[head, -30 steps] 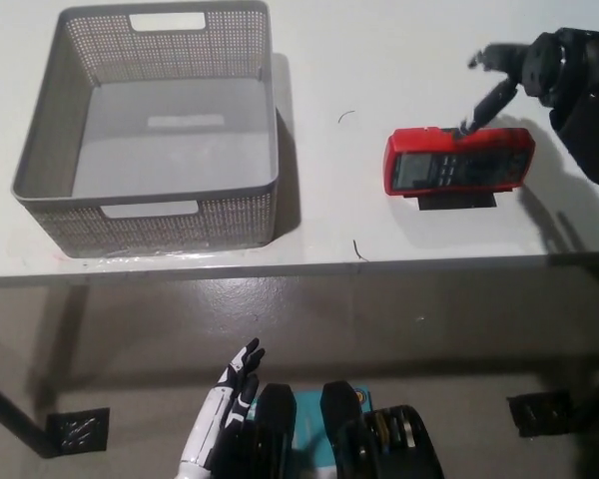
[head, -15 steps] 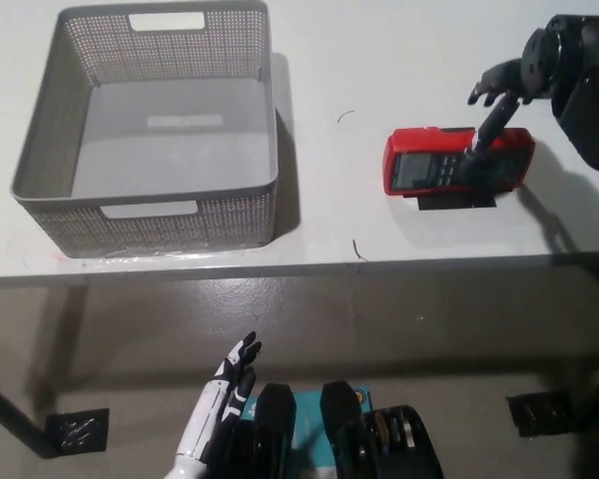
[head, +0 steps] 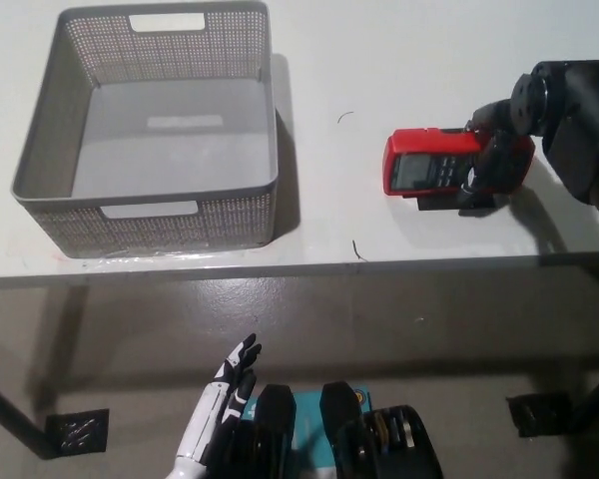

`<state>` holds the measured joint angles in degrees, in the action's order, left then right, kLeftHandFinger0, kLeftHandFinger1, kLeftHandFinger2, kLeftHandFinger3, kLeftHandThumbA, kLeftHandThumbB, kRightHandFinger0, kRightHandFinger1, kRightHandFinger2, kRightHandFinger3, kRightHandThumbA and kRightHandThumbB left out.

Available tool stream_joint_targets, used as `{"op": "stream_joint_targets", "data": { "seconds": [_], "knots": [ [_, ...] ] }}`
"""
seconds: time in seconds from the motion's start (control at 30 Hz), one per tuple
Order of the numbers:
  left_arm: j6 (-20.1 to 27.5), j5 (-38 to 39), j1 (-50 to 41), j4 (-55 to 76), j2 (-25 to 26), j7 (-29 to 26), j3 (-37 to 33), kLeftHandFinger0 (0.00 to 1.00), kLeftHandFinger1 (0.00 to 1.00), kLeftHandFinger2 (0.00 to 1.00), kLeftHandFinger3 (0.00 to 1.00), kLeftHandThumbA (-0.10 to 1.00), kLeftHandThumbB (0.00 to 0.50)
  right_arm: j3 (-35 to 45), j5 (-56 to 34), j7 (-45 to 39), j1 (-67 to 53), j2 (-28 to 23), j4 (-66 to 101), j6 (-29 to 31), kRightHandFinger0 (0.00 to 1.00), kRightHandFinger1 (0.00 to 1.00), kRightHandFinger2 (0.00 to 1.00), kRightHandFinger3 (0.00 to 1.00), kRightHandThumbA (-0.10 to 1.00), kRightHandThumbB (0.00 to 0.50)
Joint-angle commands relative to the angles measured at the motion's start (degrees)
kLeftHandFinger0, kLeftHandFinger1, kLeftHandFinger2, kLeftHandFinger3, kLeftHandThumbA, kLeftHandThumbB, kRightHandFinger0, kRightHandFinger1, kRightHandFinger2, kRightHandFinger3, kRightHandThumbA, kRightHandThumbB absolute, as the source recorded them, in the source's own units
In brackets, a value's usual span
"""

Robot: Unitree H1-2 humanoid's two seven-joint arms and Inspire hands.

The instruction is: Use the right hand to pick up a multimeter on the right side and put it into a container on the left side

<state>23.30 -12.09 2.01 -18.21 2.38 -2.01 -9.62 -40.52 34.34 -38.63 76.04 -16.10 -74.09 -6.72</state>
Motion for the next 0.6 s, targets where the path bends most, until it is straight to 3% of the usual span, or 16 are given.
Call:
{"op": "stream_joint_targets", "data": {
  "seconds": [0.0, 0.03, 0.1, 0.13, 0.17, 0.2, 0.23, 0.27, 0.3, 0.33, 0.37, 0.43, 0.47, 0.5, 0.53, 0.57],
  "knots": [
    [1.53, -0.40, -0.40, 0.43, -0.21, 0.37, -0.57, 1.00, 1.00, 1.00, 1.00, 1.00, 0.393, 2.01, -1.36, 2.94, -3.15, 3.13, -5.42, 3.40, 1.00, 1.00, 1.00, 1.00, 0.88, 0.500],
    [1.58, -0.53, -0.49, 0.53, -0.19, 0.34, -0.63, 1.00, 1.00, 1.00, 1.00, 1.00, 0.391, 2.81, -1.74, 5.22, -3.96, 3.83, -6.02, 1.63, 1.00, 1.00, 1.00, 1.00, 0.81, 0.500],
    [1.65, -0.21, -0.49, 0.71, -0.20, 0.53, -0.68, 1.00, 1.00, 1.00, 1.00, 1.00, 0.393, 4.19, -1.54, 16.23, -6.95, 5.07, -6.66, 1.71, 1.00, 1.00, 1.00, 1.00, 0.52, 0.452],
    [1.38, -0.13, -0.58, 0.88, -0.21, 0.66, -0.75, 1.00, 1.00, 1.00, 1.00, 1.00, 0.396, 5.31, -2.15, 19.32, -7.79, 5.36, -6.94, 1.15, 1.00, 1.00, 1.00, 1.00, 0.45, 0.459],
    [1.36, -0.21, -0.51, 0.85, -0.21, 0.62, -0.75, 1.00, 1.00, 1.00, 1.00, 1.00, 0.401, 6.19, -2.57, 23.24, -8.97, 5.57, -7.03, 1.53, 1.00, 1.00, 1.00, 1.00, 0.25, 0.401],
    [1.40, -0.16, -0.35, 0.71, -0.25, 0.59, -0.71, 1.00, 1.00, 1.00, 1.00, 1.00, 0.401, 6.81, -2.68, 26.86, -10.20, 5.64, -7.12, 2.35, 0.94, 1.00, 1.00, 1.00, 0.14, 0.329],
    [1.29, -0.09, -0.28, 0.75, -0.26, 0.60, -0.66, 1.00, 1.00, 1.00, 1.00, 1.00, 0.401, 6.72, -2.30, 28.87, -10.90, 5.59, -7.15, 3.07, 0.84, 0.96, 1.00, 0.91, -0.01, 0.296],
    [1.23, -0.03, -0.16, 0.82, -0.14, 0.65, -0.58, 1.00, 1.00, 1.00, 1.00, 1.00, 0.401, 6.76, -1.89, 31.90, -12.04, 5.46, -7.10, 4.35, 0.57, 0.64, 0.67, 0.73, -0.09, 0.203],
    [1.41, 0.00, -0.03, 0.75, 0.01, 0.69, -0.53, 1.00, 1.00, 1.00, 1.00, 1.00, 0.400, 7.20, -2.08, 33.82, -12.83, 5.36, -7.03, 5.30, 0.40, 0.53, 0.63, 0.72, -0.10, 0.219],
    [1.59, 0.04, -0.01, 0.67, 0.07, 0.75, -0.56, 1.00, 1.00, 1.00, 1.00, 1.00, 0.400, 9.16, -3.79, 35.99, -13.97, 5.20, -6.95, 6.47, 0.04, 0.26, 0.48, 0.54, -0.10, 0.153],
    [1.56, 0.12, 0.20, 0.76, 0.23, 0.86, -0.48, 1.00, 1.00, 1.00, 1.00, 1.00, 0.397, 11.62, -6.00, 36.59, -14.48, 5.15, -6.95, 7.08, 0.01, 0.32, 0.61, 0.54, -0.10, 0.115],
    [1.38, 0.18, 0.53, 0.78, 0.47, 1.08, -0.45, 1.00, 1.00, 1.00, 1.00, 1.00, 0.398, 15.37, -8.88, 36.24, -14.70, 4.99, -6.98, 7.60, 0.02, 0.48, 0.84, 0.55, -0.10, 0.108],
    [1.11, 0.45, 0.48, 0.89, 0.58, 1.44, -0.51, 1.00, 1.00, 1.00, 1.00, 1.00, 0.400, 19.42, -12.13, 35.50, -14.92, 4.85, -6.99, 7.55, 0.07, 0.54, 0.87, 0.63, -0.10, 0.129],
    [0.94, 0.55, 0.46, 0.90, 0.57, 1.61, -0.58, 1.00, 1.00, 1.00, 1.00, 1.00, 0.400, 22.53, -14.57, 34.49, -14.97, 4.77, -7.05, 7.12, 0.01, 0.44, 0.81, 0.61, -0.10, 0.130],
    [0.67, 0.77, 0.37, 1.03, 0.60, 1.98, -0.72, 1.00, 1.00, 1.00, 1.00, 1.00, 0.394, 28.72, -19.27, 33.88, -15.08, 4.74, -7.12, 6.10, 0.00, 0.43, 0.82, 0.49, -0.10, 0.129],
    [0.60, 0.92, 0.30, 1.06, 0.59, 2.10, -0.72, 1.00, 1.00, 1.00, 1.00, 1.00, 0.391, 30.94, -20.69, 33.71, -15.10, 4.80, -7.17, 5.66, 0.00, 0.44, 0.83, 0.49, -0.10, 0.127]
  ]
}}
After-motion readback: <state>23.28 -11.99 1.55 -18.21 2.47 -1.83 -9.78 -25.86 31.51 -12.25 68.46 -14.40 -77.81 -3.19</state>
